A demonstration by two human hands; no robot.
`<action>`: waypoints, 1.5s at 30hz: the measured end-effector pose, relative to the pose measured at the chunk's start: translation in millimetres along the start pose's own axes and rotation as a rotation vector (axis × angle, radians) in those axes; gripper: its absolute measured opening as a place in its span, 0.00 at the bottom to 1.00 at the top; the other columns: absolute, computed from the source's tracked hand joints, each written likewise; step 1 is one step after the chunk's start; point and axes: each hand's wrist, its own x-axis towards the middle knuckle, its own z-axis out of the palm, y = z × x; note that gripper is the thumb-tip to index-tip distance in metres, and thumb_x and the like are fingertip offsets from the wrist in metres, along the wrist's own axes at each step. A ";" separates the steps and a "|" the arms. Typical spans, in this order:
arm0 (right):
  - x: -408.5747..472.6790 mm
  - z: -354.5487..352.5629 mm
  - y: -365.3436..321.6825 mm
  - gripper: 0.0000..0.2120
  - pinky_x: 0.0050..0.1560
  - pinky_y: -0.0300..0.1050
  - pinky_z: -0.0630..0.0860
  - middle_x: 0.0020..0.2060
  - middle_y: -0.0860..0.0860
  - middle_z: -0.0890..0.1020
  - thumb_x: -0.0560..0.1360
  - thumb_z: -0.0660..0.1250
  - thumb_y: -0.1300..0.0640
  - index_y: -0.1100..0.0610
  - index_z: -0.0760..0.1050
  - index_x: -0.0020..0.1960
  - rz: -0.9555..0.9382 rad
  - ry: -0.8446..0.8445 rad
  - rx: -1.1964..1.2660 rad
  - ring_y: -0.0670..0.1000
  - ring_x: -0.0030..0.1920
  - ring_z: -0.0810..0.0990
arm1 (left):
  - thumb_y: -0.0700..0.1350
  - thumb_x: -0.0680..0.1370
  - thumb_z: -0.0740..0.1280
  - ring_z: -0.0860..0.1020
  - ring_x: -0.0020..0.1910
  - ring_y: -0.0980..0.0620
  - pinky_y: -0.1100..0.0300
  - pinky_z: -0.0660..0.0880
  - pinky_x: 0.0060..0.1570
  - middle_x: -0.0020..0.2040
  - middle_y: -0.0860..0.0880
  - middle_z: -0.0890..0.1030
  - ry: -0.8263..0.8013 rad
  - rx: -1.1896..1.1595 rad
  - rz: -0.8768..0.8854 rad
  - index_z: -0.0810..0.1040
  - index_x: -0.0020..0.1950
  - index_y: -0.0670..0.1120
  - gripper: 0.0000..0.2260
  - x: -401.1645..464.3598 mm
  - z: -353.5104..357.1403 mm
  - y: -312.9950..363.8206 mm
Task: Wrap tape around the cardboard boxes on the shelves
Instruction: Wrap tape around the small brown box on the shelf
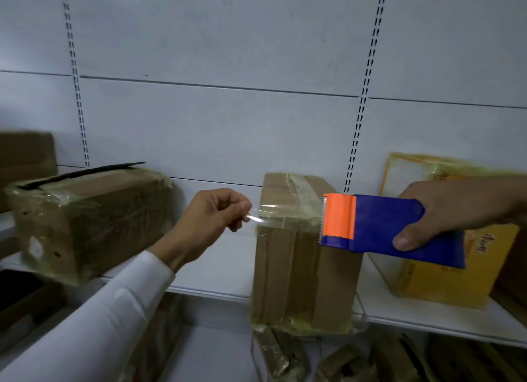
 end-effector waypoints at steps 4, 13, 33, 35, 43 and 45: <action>9.0 -5.3 -4.4 0.16 0.37 0.39 0.76 0.38 0.53 0.85 0.68 0.75 0.45 0.57 0.80 0.45 0.031 0.008 -0.073 0.49 0.36 0.83 | 0.37 0.78 0.65 0.76 0.34 0.51 0.62 0.75 0.35 0.37 0.41 0.81 0.025 0.001 -0.046 0.80 0.48 0.36 0.06 6.7 5.4 -12.2; 22.4 -2.0 -10.9 0.17 0.38 0.38 0.77 0.38 0.50 0.85 0.68 0.74 0.44 0.56 0.79 0.47 0.084 0.036 -0.112 0.49 0.37 0.84 | 0.41 0.79 0.65 0.78 0.33 0.54 0.61 0.77 0.36 0.37 0.48 0.83 0.034 0.126 -0.092 0.80 0.46 0.43 0.05 16.3 19.7 -37.9; 20.0 2.3 2.3 0.18 0.40 0.38 0.79 0.42 0.52 0.86 0.70 0.72 0.45 0.58 0.79 0.51 0.166 0.014 -0.093 0.50 0.40 0.85 | 0.66 0.70 0.66 0.69 0.62 0.68 0.75 0.63 0.61 0.63 0.60 0.73 -0.280 0.495 0.520 0.73 0.67 0.50 0.31 36.2 51.0 -46.5; 20.7 1.8 3.4 0.19 0.42 0.40 0.80 0.43 0.53 0.86 0.70 0.72 0.46 0.58 0.79 0.52 0.168 0.006 -0.079 0.52 0.43 0.85 | 0.67 0.73 0.62 0.69 0.62 0.68 0.77 0.61 0.61 0.63 0.58 0.74 -0.283 0.509 0.547 0.74 0.67 0.47 0.31 37.3 49.9 -44.0; 23.6 -0.5 2.7 0.17 0.41 0.41 0.79 0.42 0.52 0.86 0.69 0.72 0.45 0.57 0.80 0.49 0.156 -0.024 -0.078 0.51 0.41 0.84 | 0.55 0.81 0.56 0.74 0.60 0.58 0.73 0.63 0.62 0.61 0.50 0.79 -0.243 0.621 0.660 0.77 0.63 0.43 0.20 43.1 52.7 -49.5; 24.5 -5.5 1.6 0.18 0.41 0.40 0.79 0.44 0.53 0.86 0.69 0.72 0.45 0.57 0.80 0.51 0.139 -0.039 -0.078 0.53 0.43 0.85 | 0.56 0.82 0.54 0.74 0.60 0.55 0.70 0.65 0.62 0.62 0.51 0.79 -0.259 0.662 0.634 0.76 0.64 0.46 0.20 42.7 46.8 -53.0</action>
